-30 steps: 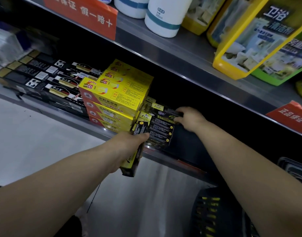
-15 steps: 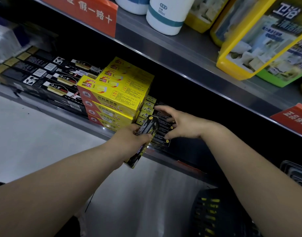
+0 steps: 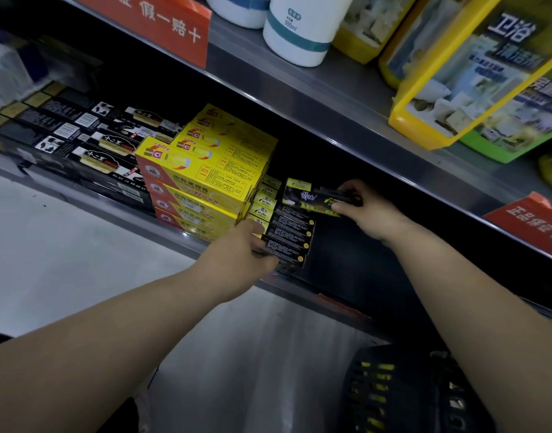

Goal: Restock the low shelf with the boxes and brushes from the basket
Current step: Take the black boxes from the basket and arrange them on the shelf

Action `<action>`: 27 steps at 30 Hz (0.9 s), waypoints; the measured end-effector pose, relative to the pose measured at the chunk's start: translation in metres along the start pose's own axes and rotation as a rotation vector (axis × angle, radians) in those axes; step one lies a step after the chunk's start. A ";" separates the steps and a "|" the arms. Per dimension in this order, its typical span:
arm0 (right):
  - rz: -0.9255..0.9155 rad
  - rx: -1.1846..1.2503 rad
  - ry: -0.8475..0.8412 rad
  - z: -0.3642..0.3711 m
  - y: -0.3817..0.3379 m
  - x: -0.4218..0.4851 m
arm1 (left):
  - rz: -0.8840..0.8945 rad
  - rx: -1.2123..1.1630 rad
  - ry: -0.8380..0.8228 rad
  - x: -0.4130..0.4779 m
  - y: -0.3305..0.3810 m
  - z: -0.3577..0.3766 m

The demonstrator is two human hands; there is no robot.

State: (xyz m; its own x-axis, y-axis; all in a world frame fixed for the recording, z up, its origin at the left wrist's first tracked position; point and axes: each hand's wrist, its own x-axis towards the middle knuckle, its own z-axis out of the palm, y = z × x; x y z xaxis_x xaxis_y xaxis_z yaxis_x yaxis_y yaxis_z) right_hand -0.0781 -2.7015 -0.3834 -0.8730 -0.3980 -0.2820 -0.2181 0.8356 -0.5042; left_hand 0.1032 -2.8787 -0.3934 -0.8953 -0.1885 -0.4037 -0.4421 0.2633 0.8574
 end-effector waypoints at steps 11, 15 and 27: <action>0.096 -0.134 -0.166 0.078 -0.004 0.054 | 0.036 -0.018 -0.031 -0.001 0.004 0.006; 0.118 -0.287 -0.227 0.067 -0.012 0.045 | 0.069 -0.021 -0.054 -0.008 0.016 0.011; -0.081 0.283 -0.132 -0.084 0.012 -0.158 | 0.509 0.119 -0.167 -0.064 0.104 0.092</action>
State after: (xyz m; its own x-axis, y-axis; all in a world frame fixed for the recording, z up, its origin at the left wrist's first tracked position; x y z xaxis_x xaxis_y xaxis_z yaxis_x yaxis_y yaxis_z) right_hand 0.0204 -2.5969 -0.2765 -0.7893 -0.5201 -0.3263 -0.1382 0.6682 -0.7310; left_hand 0.1099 -2.7526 -0.3079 -0.9900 0.1412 -0.0008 0.0547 0.3888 0.9197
